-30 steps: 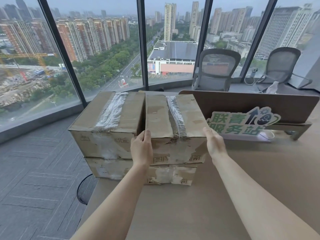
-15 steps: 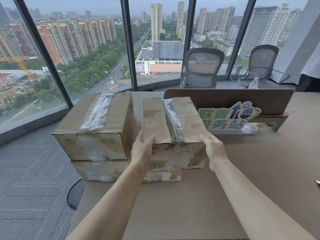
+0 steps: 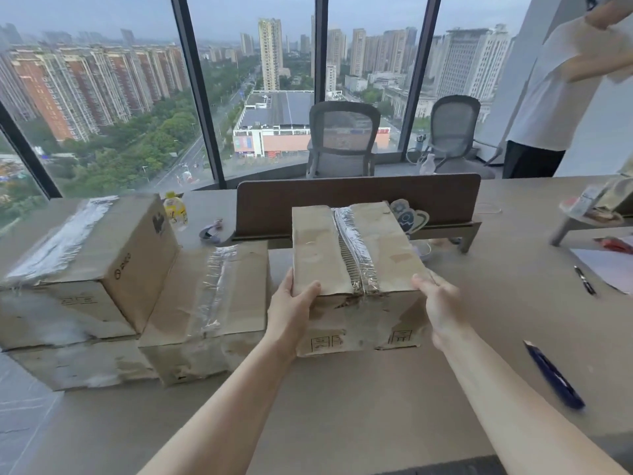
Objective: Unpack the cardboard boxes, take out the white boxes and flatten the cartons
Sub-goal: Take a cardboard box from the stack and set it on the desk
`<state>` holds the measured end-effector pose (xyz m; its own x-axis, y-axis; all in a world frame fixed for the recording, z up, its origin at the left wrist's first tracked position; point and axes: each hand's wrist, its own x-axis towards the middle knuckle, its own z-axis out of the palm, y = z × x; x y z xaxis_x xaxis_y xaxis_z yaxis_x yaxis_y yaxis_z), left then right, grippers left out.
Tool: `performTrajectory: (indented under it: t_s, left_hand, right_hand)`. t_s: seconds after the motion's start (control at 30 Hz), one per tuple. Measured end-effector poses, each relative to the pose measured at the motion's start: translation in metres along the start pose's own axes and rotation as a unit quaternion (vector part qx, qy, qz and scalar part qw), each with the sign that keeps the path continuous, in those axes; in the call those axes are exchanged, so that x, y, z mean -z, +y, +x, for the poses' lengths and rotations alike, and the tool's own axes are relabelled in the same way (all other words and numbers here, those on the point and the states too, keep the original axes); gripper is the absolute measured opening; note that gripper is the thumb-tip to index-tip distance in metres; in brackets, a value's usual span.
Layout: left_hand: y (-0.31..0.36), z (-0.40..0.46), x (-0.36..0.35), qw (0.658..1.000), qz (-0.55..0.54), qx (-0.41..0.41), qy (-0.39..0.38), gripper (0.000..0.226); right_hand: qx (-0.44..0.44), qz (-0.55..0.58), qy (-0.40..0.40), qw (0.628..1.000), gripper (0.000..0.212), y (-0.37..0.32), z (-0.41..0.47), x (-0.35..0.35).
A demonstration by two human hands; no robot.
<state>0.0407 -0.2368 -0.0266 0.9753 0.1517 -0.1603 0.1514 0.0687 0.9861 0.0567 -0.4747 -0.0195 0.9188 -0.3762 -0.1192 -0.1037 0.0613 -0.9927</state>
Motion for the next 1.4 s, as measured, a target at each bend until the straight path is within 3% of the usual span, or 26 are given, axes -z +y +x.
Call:
performTrajectory:
  t_s: [0.37,0.57,0.7,0.83,0.9,0.97,1.07,1.17,1.4]
  left_hand:
    - [-0.064,-0.021,-0.169,0.994,0.057,0.085,0.027,0.038]
    - [-0.097,-0.038,-0.191,0.982,0.129,0.127,0.045,0.060]
    - [-0.106,-0.038,-0.194,0.980,0.133,0.132,0.074,0.060]
    - [-0.104,-0.033,-0.198,0.975,0.133,0.139,0.111,0.068]
    - [-0.102,-0.025,-0.198,0.971,0.157,0.137,0.118,0.068]
    - [-0.104,-0.010,-0.195,0.964,0.206,0.118,0.119,0.070]
    - [-0.109,0.013,-0.196,0.955,0.268,0.084,0.099,0.069]
    - [-0.100,0.022,-0.211,0.940,0.321,0.073,0.091,0.065]
    - [-0.113,0.017,-0.224,0.856,0.501,0.049,0.115,0.055]
  right_hand:
    - [-0.085,-0.030,-0.083,0.992,0.023,0.051,0.092,0.153]
    - [-0.116,-0.065,-0.122,0.984,0.036,0.095,0.081,0.190]
    - [-0.113,-0.076,-0.128,0.982,0.042,0.103,0.084,0.195]
    - [-0.106,-0.098,-0.152,0.978,0.027,0.104,0.100,0.206]
    - [-0.112,-0.153,-0.137,0.972,0.032,0.112,0.115,0.219]
    - [-0.104,-0.289,-0.099,0.947,0.044,0.127,0.135,0.243]
    - [-0.105,-0.503,-0.055,0.856,0.055,0.153,0.159,0.283]
    - [-0.160,-0.588,-0.038,0.792,0.062,0.173,0.172,0.307]
    - [-0.183,-0.585,0.004,0.790,0.062,0.197,0.179,0.319]
